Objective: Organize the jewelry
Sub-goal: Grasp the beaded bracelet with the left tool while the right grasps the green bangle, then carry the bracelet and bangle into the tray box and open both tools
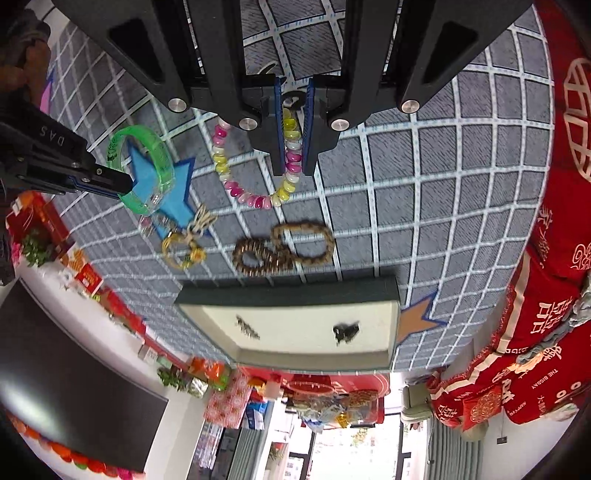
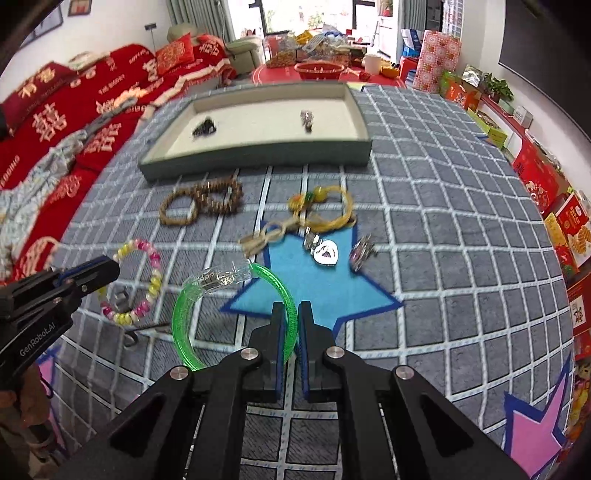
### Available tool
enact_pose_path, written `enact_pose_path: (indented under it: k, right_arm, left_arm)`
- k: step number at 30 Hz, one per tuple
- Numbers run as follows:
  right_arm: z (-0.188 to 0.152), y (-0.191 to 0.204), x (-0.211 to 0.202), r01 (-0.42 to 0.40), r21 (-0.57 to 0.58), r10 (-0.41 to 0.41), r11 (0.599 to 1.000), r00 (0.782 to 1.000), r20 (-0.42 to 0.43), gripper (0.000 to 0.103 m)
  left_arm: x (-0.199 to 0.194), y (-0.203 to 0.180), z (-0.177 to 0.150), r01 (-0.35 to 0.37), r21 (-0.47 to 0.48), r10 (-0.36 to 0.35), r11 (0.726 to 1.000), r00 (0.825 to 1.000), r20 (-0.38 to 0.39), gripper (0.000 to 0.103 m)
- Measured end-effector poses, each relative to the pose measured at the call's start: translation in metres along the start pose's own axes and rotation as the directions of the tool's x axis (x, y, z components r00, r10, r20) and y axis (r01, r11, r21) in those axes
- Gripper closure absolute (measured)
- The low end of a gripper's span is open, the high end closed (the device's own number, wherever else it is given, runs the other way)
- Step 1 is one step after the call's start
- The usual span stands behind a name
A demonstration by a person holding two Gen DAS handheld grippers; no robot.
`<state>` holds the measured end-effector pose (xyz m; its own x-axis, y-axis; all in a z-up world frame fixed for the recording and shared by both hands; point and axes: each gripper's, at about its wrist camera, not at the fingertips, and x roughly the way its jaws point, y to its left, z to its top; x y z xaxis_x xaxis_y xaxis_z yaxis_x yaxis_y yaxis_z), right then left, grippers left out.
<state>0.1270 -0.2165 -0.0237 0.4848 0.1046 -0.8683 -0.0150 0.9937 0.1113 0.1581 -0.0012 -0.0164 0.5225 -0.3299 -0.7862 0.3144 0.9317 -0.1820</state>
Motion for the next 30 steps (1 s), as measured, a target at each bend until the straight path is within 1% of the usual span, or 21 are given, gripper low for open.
enact_pose_path:
  k: [3, 9, 13, 16, 18, 22, 25, 28, 30]
  right_arm:
    - [0.013, -0.006, -0.013, -0.024, 0.017, 0.023, 1.0, 0.999, 0.029, 0.096]
    - [0.046, -0.009, -0.028, -0.027, -0.007, 0.027, 1.0, 0.997, 0.074, 0.096]
    - [0.078, -0.015, -0.035, -0.042, 0.001, 0.041, 0.999, 0.994, 0.103, 0.096]
    - [0.101, -0.019, -0.036, -0.063, 0.012, 0.061, 0.998, 0.992, 0.11, 0.096]
    - [0.121, -0.02, -0.034, -0.065, 0.009, 0.064, 0.998, 0.991, 0.115, 0.096]
    - [0.159, -0.022, -0.025, -0.061, 0.011, 0.059, 0.998, 0.991, 0.117, 0.096]
    - [0.183, -0.023, -0.015, -0.045, 0.009, 0.044, 0.999, 0.993, 0.114, 0.096]
    - [0.204, -0.024, 0.005, -0.027, 0.007, 0.026, 1.0, 0.995, 0.095, 0.096]
    - [0.212, -0.026, 0.019, -0.021, 0.015, 0.02, 1.0, 0.997, 0.078, 0.096]
  left_arm:
    - [-0.012, 0.005, 0.015, 0.025, -0.025, -0.024, 0.999, 0.999, 0.029, 0.081]
    - [-0.035, 0.008, 0.052, 0.052, -0.035, -0.048, 0.998, 0.994, 0.101, 0.081]
    - [-0.042, 0.01, 0.081, 0.039, -0.033, -0.034, 0.999, 0.99, 0.137, 0.081]
    - [-0.042, 0.012, 0.103, 0.046, -0.039, -0.04, 0.998, 0.988, 0.152, 0.081]
    - [-0.039, 0.013, 0.12, 0.042, -0.039, -0.035, 0.998, 0.987, 0.16, 0.081]
    - [-0.024, 0.011, 0.158, 0.006, -0.021, -0.002, 1.0, 0.987, 0.162, 0.081]
    - [-0.01, 0.009, 0.177, -0.019, -0.004, 0.02, 1.0, 0.987, 0.162, 0.081]
    - [0.017, 0.012, 0.199, -0.041, -0.002, 0.041, 0.999, 0.989, 0.145, 0.081]
    - [0.036, 0.014, 0.209, -0.05, -0.002, 0.049, 0.999, 0.99, 0.131, 0.081]
